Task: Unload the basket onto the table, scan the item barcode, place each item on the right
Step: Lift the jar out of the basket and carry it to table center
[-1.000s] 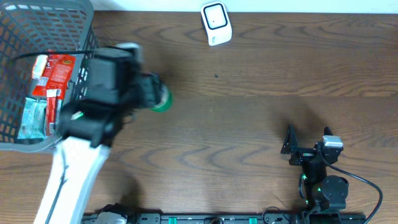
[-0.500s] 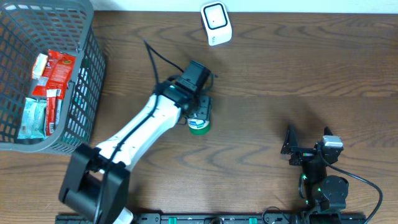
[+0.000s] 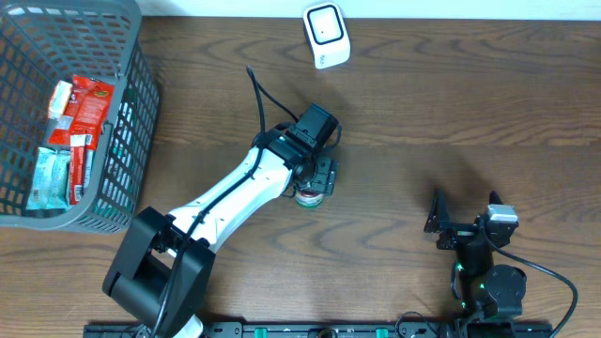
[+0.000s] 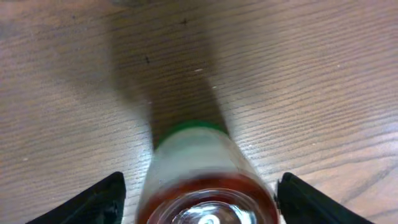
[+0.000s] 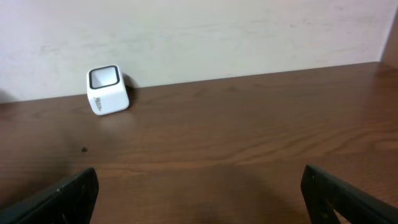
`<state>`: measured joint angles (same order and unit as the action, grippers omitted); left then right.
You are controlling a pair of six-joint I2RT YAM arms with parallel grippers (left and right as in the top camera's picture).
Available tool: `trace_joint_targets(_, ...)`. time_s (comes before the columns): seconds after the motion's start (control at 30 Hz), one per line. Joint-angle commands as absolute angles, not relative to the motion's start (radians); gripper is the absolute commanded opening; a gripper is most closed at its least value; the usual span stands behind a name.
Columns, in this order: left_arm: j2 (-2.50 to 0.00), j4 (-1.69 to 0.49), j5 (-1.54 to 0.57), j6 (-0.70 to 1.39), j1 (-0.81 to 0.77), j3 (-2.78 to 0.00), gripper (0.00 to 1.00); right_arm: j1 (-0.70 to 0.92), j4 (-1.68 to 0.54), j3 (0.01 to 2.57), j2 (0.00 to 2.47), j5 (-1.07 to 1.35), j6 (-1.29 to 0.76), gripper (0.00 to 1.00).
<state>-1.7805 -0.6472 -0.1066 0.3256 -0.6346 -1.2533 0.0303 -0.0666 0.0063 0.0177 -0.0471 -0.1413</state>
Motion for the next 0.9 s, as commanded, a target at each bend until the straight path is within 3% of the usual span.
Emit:
trace_joint_targets(0.0, -1.779, -0.654, -0.142, 0.331, -0.638, -1.264, 0.82, 0.034, -0.071, 0.006, 0.015, -0.047, -0.138, 0.99)
trace_joint_targets(0.27, -1.724, -0.656, -0.147, 0.307, -0.640, -1.271, 0.94, 0.034, -0.071, 0.006, 0.015, -0.047, -0.138, 0.99)
trace_joint_targets(0.87, -1.785, -0.652, -0.077, 0.300, -0.659, -1.259, 0.94, 0.034, -0.071, 0.005, 0.015, -0.047, -0.138, 0.99)
